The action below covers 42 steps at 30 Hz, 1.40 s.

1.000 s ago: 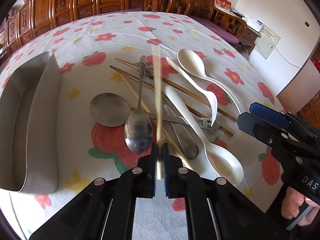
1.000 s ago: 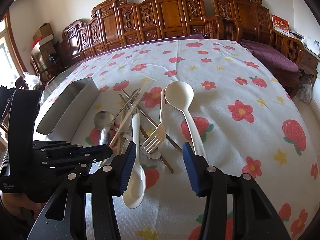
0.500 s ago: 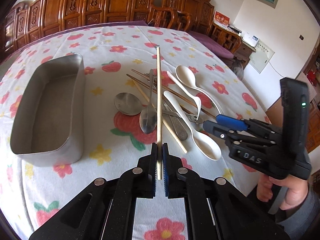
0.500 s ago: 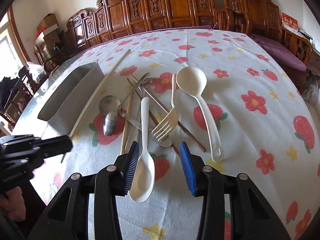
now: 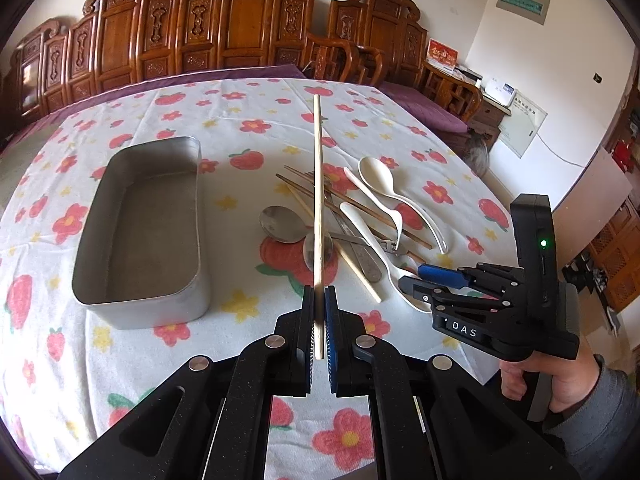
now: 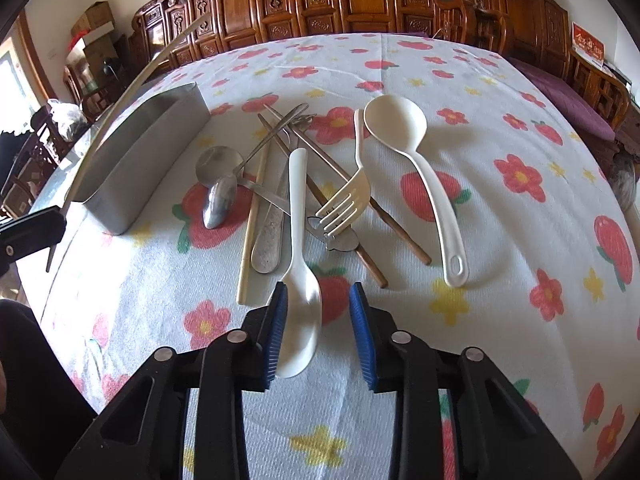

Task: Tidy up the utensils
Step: 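Carry the chopstick into the metal tray and release with left tool while right tool grasps a white plastic spoon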

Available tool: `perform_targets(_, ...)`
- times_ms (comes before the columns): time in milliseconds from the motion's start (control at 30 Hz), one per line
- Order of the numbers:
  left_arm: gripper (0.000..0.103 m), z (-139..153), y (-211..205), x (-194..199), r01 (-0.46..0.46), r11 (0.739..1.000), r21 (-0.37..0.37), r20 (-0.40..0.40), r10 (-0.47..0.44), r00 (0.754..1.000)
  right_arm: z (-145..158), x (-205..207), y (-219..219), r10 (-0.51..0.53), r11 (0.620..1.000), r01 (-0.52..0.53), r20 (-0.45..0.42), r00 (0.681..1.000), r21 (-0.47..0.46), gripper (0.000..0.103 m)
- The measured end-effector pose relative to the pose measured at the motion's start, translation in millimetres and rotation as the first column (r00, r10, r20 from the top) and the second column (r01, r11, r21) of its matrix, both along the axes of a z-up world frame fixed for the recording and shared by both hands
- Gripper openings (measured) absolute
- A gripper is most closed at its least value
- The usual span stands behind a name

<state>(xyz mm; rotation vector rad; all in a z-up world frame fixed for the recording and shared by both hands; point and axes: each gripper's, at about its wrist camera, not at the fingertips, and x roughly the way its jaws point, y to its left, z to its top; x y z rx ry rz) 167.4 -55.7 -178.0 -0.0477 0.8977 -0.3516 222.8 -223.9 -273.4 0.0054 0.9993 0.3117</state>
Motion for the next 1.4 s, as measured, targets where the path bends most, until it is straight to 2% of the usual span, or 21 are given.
perform_targets(67, 0.004, 2.1, 3.6, -0.6, -0.006, 1.0, -0.001, 0.003, 0.006, 1.0, -0.6, -2.4, 3.5, 0.0, 1.0, 0.0, -0.001, 1.0, -0.009, 0.028)
perform_targets(167, 0.004, 5.8, 7.4, -1.4, -0.012, 1.0, 0.005, 0.014, 0.012, 1.0, -0.8, -6.2, 13.9, 0.017, 0.997, -0.016, 0.015, 1.0, -0.078, 0.028)
perform_targets(200, 0.004, 7.7, 9.5, -0.6, -0.014, 1.0, 0.009, 0.019, 0.014, 1.0, -0.7, -7.3, 16.9, 0.026, 0.995, -0.024, 0.019, 0.999, -0.094, 0.026)
perform_targets(233, 0.004, 9.3, 11.4, 0.3, -0.016, 1.0, 0.012, 0.023, 0.016, 1.0, -0.3, -8.2, 20.0, 0.034, 0.994, -0.031, 0.022, 0.999, -0.105, 0.019)
perform_targets(333, 0.004, 15.4, 17.1, 2.6, -0.02, 1.0, 0.024, 0.04, 0.019, 0.999, 0.7, -9.9, 25.8, 0.043, 0.992, -0.04, 0.025, 0.999, -0.12, 0.012)
perform_targets(533, 0.004, 29.7, 35.4, 11.0, -0.039, 0.998, 0.045, 0.072, 0.036, 0.997, 5.7, -11.5, 25.6, 0.033, 0.992, -0.027, 0.044, 0.999, -0.119, 0.007)
perform_targets(733, 0.004, 37.8, 61.3, 22.6, -0.068, 0.996, 0.061, 0.092, 0.062, 0.994, 26.6, -16.1, 14.9, -0.02, 0.996, 0.03, 0.114, 0.993, -0.086, 0.007)
perform_targets(900, 0.004, 27.3, 83.9, 31.5, -0.122, 0.991, 0.055, 0.074, 0.118, 0.99, 39.4, -15.5, 10.7, -0.043, 0.998, 0.05, 0.168, 0.985, -0.042, 0.007)
perform_targets(1067, 0.004, 7.3, 100.6, 37.7, -0.16, 0.986, 0.047, 0.021, 0.159, 0.987, 46.4, -15.2, 10.9, -0.05, 0.998, 0.055, 0.205, 0.977, -0.016, 0.007)
perform_targets(1400, 0.004, -15.3, 117.1, 48.7, -0.191, 0.979, 0.068, -0.053, 0.195, 0.979, 51.6, -12.1, 15.2, -0.051, 0.999, 0.047, 0.219, 0.974, 0.022, 0.007)
